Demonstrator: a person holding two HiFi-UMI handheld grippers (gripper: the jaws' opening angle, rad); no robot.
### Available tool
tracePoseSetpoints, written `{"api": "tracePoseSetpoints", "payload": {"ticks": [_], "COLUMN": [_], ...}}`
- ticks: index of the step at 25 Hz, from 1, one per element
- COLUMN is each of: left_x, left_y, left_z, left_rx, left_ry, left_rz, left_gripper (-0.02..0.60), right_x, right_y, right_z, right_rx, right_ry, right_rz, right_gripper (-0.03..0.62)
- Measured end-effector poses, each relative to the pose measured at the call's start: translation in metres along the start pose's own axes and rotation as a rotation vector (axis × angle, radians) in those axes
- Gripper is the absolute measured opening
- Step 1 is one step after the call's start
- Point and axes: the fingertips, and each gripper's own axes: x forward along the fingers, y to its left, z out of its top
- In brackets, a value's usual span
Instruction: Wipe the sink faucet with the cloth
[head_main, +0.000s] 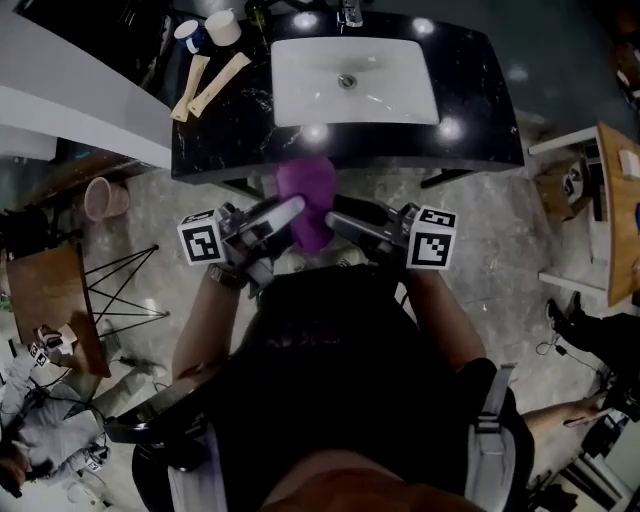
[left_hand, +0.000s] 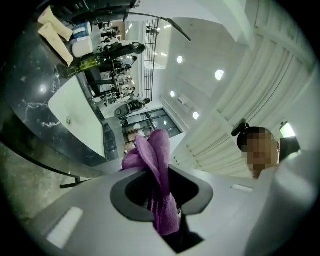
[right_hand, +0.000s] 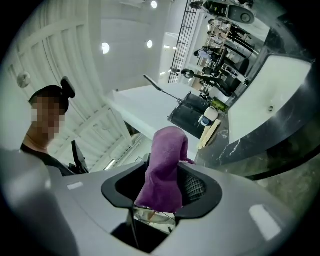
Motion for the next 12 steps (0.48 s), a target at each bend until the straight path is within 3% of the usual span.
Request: {"api": "tracePoseSetpoints", "payload": {"ticks": [2,6,10,12], "left_x": [-0.008,-0.020,-0.020,-0.020], "left_y": [-0.004,-0.005,-0.008,-0.008], "left_z": [-0.001,-0.009,-0.022,-0.025], "left_rx": [0.000,-0.010,-0.031,-0.027], "left_ry": [0.002,0.026,0.059,0.079], "left_rz": [-0.018,-0.042,-0.073,-0.076], "left_gripper": [0.075,0.075,0.077,0.077], "right_x": [0.011,0.030,0.028,0.022], "right_y": [0.001,0.009,0.011,0.012], "right_z": [-0.008,-0.027,-0.039,-0.040], "right_rx": [0.005,0.023,0.035,0.022], "right_ry": [0.018,0.044,0.030,0.009], "right_rz": [0.000,0.025,0.001,-0.023], "right_gripper": [0.244,0.236,0.114,0.090]}}
